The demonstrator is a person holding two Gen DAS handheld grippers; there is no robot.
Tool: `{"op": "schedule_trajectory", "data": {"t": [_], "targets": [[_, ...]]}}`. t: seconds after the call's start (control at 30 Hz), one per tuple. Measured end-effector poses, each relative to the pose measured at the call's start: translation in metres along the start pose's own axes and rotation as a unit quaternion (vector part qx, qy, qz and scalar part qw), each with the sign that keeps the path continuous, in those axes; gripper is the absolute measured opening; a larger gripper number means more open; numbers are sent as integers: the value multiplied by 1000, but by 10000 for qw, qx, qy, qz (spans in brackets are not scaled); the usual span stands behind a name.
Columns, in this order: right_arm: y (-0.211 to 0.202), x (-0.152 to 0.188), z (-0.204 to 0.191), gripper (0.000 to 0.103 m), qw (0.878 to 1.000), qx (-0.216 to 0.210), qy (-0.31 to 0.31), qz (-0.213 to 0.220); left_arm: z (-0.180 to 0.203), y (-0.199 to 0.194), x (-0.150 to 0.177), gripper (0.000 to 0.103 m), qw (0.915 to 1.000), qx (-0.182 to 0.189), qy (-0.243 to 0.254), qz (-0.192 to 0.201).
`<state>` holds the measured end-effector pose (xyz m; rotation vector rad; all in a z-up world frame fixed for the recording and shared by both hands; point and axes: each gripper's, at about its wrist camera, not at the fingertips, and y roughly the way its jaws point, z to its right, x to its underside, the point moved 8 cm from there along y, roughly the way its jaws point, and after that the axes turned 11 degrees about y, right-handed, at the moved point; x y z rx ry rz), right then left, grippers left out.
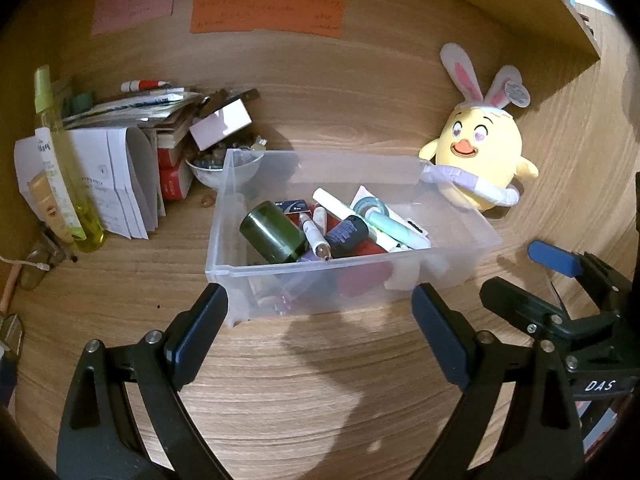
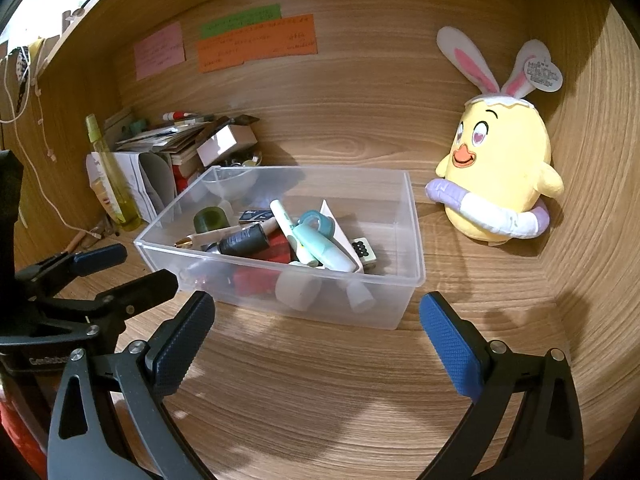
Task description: Organize objects
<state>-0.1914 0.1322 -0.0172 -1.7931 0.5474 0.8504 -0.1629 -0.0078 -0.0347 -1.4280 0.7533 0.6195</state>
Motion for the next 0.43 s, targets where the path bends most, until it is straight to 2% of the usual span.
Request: {"op": "schedule_trajectory", "data": {"t": [0.43], "targets": [[2, 1, 1, 102, 10000, -2, -13, -31, -2, 3, 2, 94, 9999, 56, -85, -71]]}}
